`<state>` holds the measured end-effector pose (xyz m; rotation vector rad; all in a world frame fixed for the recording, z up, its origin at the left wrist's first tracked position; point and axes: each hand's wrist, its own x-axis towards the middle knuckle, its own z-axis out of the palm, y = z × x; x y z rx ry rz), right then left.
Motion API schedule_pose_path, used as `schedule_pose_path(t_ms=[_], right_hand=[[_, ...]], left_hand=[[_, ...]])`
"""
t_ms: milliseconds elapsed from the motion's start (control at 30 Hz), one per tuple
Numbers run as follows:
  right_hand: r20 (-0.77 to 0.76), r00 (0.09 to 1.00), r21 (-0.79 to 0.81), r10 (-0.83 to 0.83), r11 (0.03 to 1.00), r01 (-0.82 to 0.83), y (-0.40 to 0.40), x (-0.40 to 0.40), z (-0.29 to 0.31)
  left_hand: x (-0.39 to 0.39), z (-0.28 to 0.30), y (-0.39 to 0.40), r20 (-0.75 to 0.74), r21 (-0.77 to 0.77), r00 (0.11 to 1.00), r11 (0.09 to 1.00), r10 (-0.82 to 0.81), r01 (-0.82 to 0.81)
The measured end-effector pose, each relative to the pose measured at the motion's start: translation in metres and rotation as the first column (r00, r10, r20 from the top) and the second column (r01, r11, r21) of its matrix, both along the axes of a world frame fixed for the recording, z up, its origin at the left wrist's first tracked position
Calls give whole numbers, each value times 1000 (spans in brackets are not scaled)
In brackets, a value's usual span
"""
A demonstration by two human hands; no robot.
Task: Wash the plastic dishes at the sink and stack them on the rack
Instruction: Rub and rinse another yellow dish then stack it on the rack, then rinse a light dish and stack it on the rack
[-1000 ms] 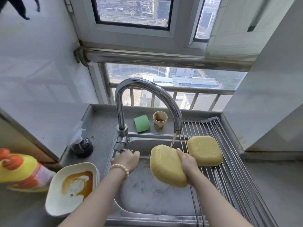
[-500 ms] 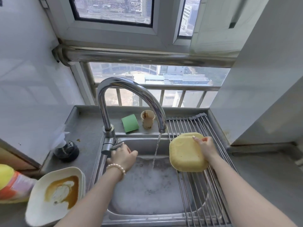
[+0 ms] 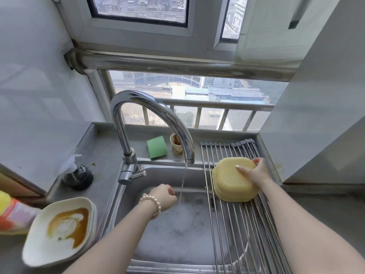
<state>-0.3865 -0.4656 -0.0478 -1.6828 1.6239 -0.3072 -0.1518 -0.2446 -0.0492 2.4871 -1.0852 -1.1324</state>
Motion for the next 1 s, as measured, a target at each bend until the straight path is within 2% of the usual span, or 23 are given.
schedule_pose_path(t_ms=[133, 200, 400, 633, 733, 833, 900, 1000], right_hand=[[-336, 937, -64, 95, 990, -123, -8, 5, -13], [-416, 905, -70, 89, 989, -130, -6, 10, -16], [-418, 907, -190, 42, 973, -133, 16, 35, -7], [-343, 925, -254, 164, 932, -259, 80, 82, 8], [-359, 902, -171, 240, 933, -316, 110, 103, 7], [-338, 877, 34, 341, 936, -351, 140, 132, 3], [-306, 842, 168, 444, 896, -411, 161, 154, 2], [-144, 789, 291, 598, 787, -544, 205, 192, 6]], left_hand=[[13, -2, 11, -28, 1, 999, 1000, 22, -22], [19, -3, 16, -45, -5, 998, 999, 50, -51], [29, -5, 24, -63, -23, 996, 998, 59, -60], [34, 8, 27, -72, -66, 997, 998, 12, -17], [42, 17, 40, -73, -92, 997, 996, 10, -16], [59, 28, 62, -48, -136, 999, 991, 10, -16], [71, 34, 77, -45, -169, 999, 985, 26, -33], [90, 40, 103, -98, -219, 989, 967, 111, -130]])
